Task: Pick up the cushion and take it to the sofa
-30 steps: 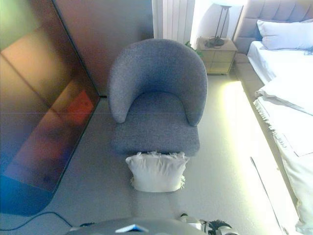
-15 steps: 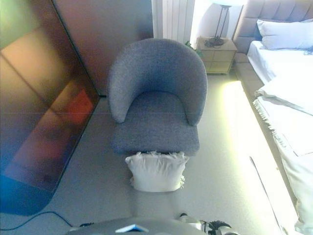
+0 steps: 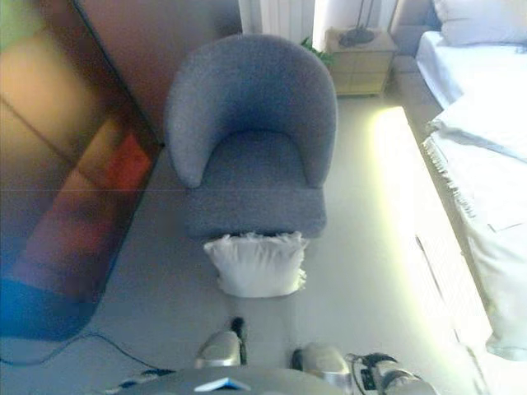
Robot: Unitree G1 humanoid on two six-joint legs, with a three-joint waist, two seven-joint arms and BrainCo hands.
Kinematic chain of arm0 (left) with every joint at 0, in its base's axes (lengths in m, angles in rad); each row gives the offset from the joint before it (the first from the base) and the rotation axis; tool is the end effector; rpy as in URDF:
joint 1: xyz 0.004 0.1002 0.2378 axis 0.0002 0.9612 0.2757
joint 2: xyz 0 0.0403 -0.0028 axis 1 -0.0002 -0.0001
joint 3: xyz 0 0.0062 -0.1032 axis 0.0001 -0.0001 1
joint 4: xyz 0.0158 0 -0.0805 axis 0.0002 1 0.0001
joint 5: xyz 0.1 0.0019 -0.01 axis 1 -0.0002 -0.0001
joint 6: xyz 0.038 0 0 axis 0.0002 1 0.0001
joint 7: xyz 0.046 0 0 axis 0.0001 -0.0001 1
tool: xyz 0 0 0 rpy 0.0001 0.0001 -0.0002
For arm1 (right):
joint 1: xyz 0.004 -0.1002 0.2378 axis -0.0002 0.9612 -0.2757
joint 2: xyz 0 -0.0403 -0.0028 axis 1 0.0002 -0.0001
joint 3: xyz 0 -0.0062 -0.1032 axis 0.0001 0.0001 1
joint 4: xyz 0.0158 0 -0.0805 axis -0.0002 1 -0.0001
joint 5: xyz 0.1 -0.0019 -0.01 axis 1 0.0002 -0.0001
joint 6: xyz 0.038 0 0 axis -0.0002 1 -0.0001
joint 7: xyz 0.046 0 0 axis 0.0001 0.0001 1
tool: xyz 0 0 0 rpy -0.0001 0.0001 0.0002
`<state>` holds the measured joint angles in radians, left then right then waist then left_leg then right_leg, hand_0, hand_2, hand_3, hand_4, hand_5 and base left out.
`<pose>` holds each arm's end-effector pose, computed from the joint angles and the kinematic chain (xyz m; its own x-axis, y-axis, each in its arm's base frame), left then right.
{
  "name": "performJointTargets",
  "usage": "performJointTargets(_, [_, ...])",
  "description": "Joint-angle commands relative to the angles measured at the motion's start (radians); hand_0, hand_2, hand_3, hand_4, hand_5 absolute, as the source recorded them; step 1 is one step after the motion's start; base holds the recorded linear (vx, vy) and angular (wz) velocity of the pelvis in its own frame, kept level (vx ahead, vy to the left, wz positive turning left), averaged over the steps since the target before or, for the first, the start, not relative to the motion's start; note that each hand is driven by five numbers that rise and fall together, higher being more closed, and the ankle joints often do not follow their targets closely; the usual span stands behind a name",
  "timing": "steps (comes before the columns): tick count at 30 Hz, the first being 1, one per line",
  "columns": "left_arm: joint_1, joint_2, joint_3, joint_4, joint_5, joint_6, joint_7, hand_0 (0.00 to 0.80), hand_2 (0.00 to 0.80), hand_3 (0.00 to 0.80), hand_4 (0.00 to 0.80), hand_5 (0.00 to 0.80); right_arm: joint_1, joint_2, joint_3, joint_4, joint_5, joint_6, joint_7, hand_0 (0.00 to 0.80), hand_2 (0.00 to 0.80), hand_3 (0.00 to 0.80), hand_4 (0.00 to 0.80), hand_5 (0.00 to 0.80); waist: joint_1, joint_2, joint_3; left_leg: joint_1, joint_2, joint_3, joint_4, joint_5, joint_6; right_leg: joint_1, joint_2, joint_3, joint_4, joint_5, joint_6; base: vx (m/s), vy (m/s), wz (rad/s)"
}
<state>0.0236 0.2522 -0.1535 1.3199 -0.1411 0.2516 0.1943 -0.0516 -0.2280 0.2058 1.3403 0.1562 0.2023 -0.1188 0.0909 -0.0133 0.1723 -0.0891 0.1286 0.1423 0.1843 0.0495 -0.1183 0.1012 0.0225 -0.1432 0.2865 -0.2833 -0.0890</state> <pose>0.0351 0.2324 -0.1200 -0.0238 0.4001 -0.9162 0.0205 0.9164 0.3997 0.0618 -0.2214 -0.1197 0.0812 -0.3040 -0.9492 -0.0489 0.9500 -0.3085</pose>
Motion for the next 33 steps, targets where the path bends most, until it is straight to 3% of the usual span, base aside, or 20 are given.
performJointTargets(1, [-0.005,-0.018,-0.011,0.026,0.015,0.0,-0.012,0.0,0.0,0.0,0.0,0.0,0.004,-0.057,0.003,-0.001,-0.025,-0.005,-0.014,0.0,0.0,0.0,0.0,0.0,0.016,0.035,-0.018,-0.092,-0.005,0.015,-0.271,0.168,0.011,0.219,-0.012,0.066,-0.233,0.052,0.092,0.397,0.094,0.09])
performJointTargets(5, [0.006,-0.029,-0.014,0.023,0.011,0.008,-0.015,0.0,0.0,0.0,0.0,0.0,0.008,-0.05,0.007,0.007,-0.03,0.014,-0.028,0.0,0.0,0.0,0.0,0.0,0.021,0.036,-0.038,-0.099,0.028,0.017,-0.272,0.141,0.009,0.255,-0.024,0.077,-0.223,-0.004,0.091,0.408,0.111,-0.19])
performJointTargets(6, [0.004,-0.031,-0.016,0.021,0.009,0.016,-0.012,0.0,0.0,0.0,0.0,0.0,0.006,-0.047,0.008,0.013,-0.025,0.017,-0.034,0.0,0.0,0.0,0.0,0.0,0.019,0.031,-0.042,-0.082,0.027,0.023,-0.272,0.111,0.021,0.251,-0.039,0.076,-0.216,-0.001,0.098,0.444,0.149,-0.32])
performJointTargets(8, [-0.005,-0.028,-0.018,0.025,0.002,0.019,-0.012,0.0,0.0,0.0,0.0,0.0,0.003,-0.044,-0.002,0.018,-0.027,0.017,-0.036,0.0,0.0,0.0,0.0,0.0,0.015,0.028,-0.045,-0.082,0.034,0.057,-0.256,0.106,0.031,0.243,-0.061,0.058,-0.18,-0.012,0.111,0.439,0.155,-0.25])
performJointTargets(11, [-0.015,-0.013,-0.019,0.022,-0.001,0.022,-0.018,0.0,0.0,0.0,0.0,0.0,0.0,-0.035,-0.014,0.022,-0.034,0.004,-0.03,0.0,0.0,0.0,0.0,0.0,0.019,0.014,-0.052,-0.096,0.021,0.039,-0.191,0.077,0.057,0.225,-0.103,0.048,-0.098,-0.011,0.147,0.466,0.162,-0.24])
performJointTargets(12, [-0.022,-0.005,-0.014,0.019,0.005,0.027,-0.013,0.0,0.0,0.0,0.0,0.0,0.001,-0.03,-0.022,0.018,-0.021,0.002,-0.036,0.0,0.0,0.0,0.0,0.0,0.02,-0.003,-0.054,-0.105,-0.006,0.032,-0.152,0.054,0.08,0.225,-0.132,0.047,-0.052,0.027,0.176,0.413,0.154,-0.19])
performJointTargets(14, [-0.032,0.02,-0.014,0.009,0.015,0.029,-0.021,0.0,0.0,0.0,0.0,0.0,0.003,-0.021,-0.027,0.005,-0.037,-0.007,-0.021,0.0,0.0,0.0,0.0,0.0,0.028,-0.03,-0.074,-0.111,-0.05,0.026,-0.122,0.018,0.125,0.194,-0.18,0.048,0.072,0.17,0.244,0.423,0.172,-0.01])
performJointTargets(16, [-0.044,0.037,-0.017,0.002,0.013,0.026,-0.01,0.0,0.0,0.0,0.0,0.0,0.009,-0.014,-0.022,-0.009,-0.042,-0.026,-0.022,0.0,0.0,0.0,0.0,0.0,0.031,-0.03,-0.086,-0.083,-0.072,0.023,-0.131,-0.009,0.153,0.126,-0.221,0.035,0.24,0.27,0.265,0.402,0.187,0.0])
performJointTargets(17, [-0.052,0.046,-0.017,-0.003,0.012,0.029,0.003,0.0,0.0,0.0,0.0,0.0,0.006,-0.012,-0.019,-0.023,-0.041,-0.031,-0.027,0.0,0.0,0.0,0.0,0.0,0.023,-0.023,-0.085,-0.045,-0.078,0.023,-0.143,-0.018,0.157,0.045,-0.239,0.037,0.309,0.311,0.259,0.37,0.163,-0.16])
performJointTargets(18, [-0.062,0.055,-0.023,-0.007,0.002,0.035,0.007,0.0,0.0,0.0,0.0,0.0,0.001,-0.01,-0.011,-0.031,-0.036,-0.033,-0.033,0.0,0.0,0.0,0.0,0.0,0.012,-0.019,-0.081,-0.015,-0.083,0.022,-0.152,-0.028,0.159,-0.012,-0.235,0.033,0.302,0.304,0.248,0.318,0.096,-0.14])
performJointTargets(19, [-0.077,0.062,-0.028,-0.007,0.0,0.04,0.004,0.0,0.0,0.0,0.0,0.0,-0.006,-0.01,-0.002,-0.04,-0.015,-0.035,-0.033,0.0,0.0,0.0,0.0,0.0,0.003,-0.012,-0.078,0.003,-0.079,0.017,-0.163,-0.027,0.156,-0.052,-0.205,0.022,0.259,0.271,0.236,0.253,0.018,-0.13])
performJointTargets(21, [-0.118,0.071,-0.034,0.004,0.0,0.055,-0.012,0.0,0.0,0.0,0.0,0.0,-0.026,-0.013,0.005,-0.054,0.002,-0.038,-0.03,0.0,0.0,0.0,0.0,0.0,-0.017,-0.002,-0.065,0.038,-0.076,0.02,-0.182,-0.026,0.141,-0.137,-0.178,-0.023,0.124,0.222,0.215,0.181,-0.033,0.09])
performJointTargets(23, [-0.151,0.072,-0.036,0.005,-0.013,0.069,-0.014,0.0,0.0,0.0,0.0,0.0,-0.046,-0.017,0.012,-0.072,0.011,-0.037,-0.028,0.0,0.0,0.0,0.0,0.0,-0.032,0.004,-0.043,0.072,-0.067,0.029,-0.202,-0.035,0.121,-0.212,-0.212,-0.068,-0.016,0.267,0.208,0.065,-0.086,0.08])
performJointTargets(26, [-0.17,0.062,-0.043,0.007,-0.027,0.069,-0.02,0.0,0.0,0.0,0.0,0.0,-0.049,-0.019,0.018,-0.08,0.012,-0.039,-0.022,0.0,0.0,0.0,0.0,0.0,-0.058,-0.002,-0.024,0.087,-0.058,0.032,-0.211,-0.06,0.106,-0.242,-0.247,-0.029,-0.152,0.342,0.228,0.092,-0.108,0.29])
performJointTargets(28, [-0.149,0.052,-0.044,0.006,-0.029,0.054,-0.023,0.0,0.0,0.0,0.0,0.0,-0.03,-0.019,0.01,-0.071,0.012,-0.043,-0.022,0.0,0.0,0.0,0.0,0.0,-0.066,-0.005,-0.025,0.107,-0.05,0.027,-0.213,-0.07,0.103,-0.217,-0.251,-0.01,-0.174,0.34,0.24,0.193,-0.083,0.46])
performJointTargets(33, [-0.092,0.031,-0.028,0.02,-0.021,0.051,-0.004,0.0,0.0,0.0,0.0,0.0,0.007,-0.032,-0.005,-0.046,-0.051,-0.044,0.009,0.0,0.0,0.0,0.0,0.0,-0.055,-0.024,-0.064,0.153,-0.03,0.001,-0.209,-0.082,0.085,-0.094,-0.238,-0.03,-0.269,0.315,0.241,0.224,-0.149,0.28])
